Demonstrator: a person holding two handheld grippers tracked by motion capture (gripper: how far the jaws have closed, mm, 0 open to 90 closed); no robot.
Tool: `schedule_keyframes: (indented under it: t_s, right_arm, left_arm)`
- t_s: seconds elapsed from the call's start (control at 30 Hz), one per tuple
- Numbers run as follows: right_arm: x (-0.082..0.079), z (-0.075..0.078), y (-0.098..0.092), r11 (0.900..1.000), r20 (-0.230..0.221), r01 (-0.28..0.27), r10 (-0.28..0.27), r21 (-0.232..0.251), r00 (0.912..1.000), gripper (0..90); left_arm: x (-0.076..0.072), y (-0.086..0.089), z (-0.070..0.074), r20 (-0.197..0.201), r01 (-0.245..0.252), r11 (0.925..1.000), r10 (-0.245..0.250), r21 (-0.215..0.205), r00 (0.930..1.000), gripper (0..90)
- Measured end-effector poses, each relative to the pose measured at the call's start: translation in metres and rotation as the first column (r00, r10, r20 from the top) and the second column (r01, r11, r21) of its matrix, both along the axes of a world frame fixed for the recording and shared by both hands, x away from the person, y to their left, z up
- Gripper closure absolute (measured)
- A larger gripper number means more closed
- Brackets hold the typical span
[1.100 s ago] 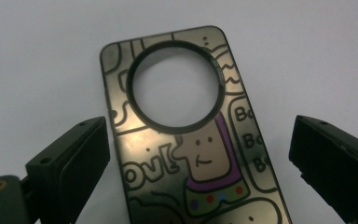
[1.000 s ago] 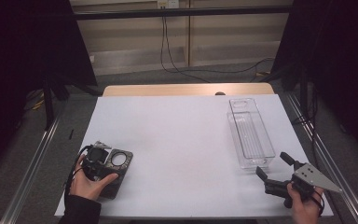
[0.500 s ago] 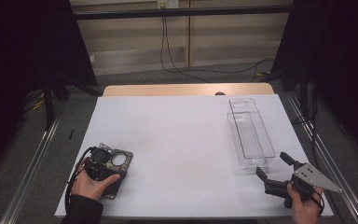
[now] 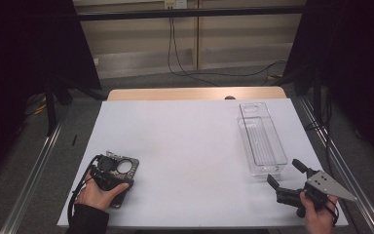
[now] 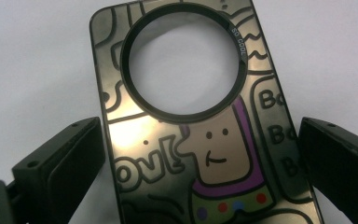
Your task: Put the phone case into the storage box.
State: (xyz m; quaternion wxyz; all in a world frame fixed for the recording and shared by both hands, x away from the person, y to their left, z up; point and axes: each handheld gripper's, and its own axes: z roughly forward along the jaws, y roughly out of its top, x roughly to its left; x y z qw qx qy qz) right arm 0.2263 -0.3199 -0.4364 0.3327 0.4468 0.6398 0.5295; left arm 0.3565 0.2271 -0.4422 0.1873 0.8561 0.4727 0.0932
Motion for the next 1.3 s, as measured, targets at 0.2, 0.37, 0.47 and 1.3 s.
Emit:
schedule_keyframes:
  t_s: [0.2, 0.37, 0.47, 1.3]
  right_arm:
    - [0.0001, 0.0, -0.0007, 1.0, 0.002, 0.003, -0.003, 0.001, 1.0, 0.1]
    - [-0.0002, 0.0002, -0.0002, 1.0, 0.001, 0.006, -0.006, 0.006, 1.0, 0.1]
    - [-0.0004, 0.0002, -0.0001, 1.0, 0.002, 0.005, -0.005, 0.005, 1.0, 0.1]
    - [-0.0005, 0.0, -0.0005, 1.0, -0.001, 0.004, -0.004, 0.001, 1.0, 0.1]
  left_arm:
    - [0.0028, -0.0038, 0.0015, -0.031, -0.019, 0.9994, 0.02, 0.028, 0.9993, 1.6]
    - [0.0017, -0.0051, 0.0035, -0.036, -0.023, 0.9992, 0.024, 0.034, 0.9991, 6.1]
    - [0.0012, -0.0053, 0.0045, -0.036, -0.02, 0.9993, 0.021, 0.031, 0.9991, 7.2]
    - [0.0, -0.0025, 0.0086, -0.021, -0.03, 0.9995, 0.03, 0.002, 0.9993, 11.8]
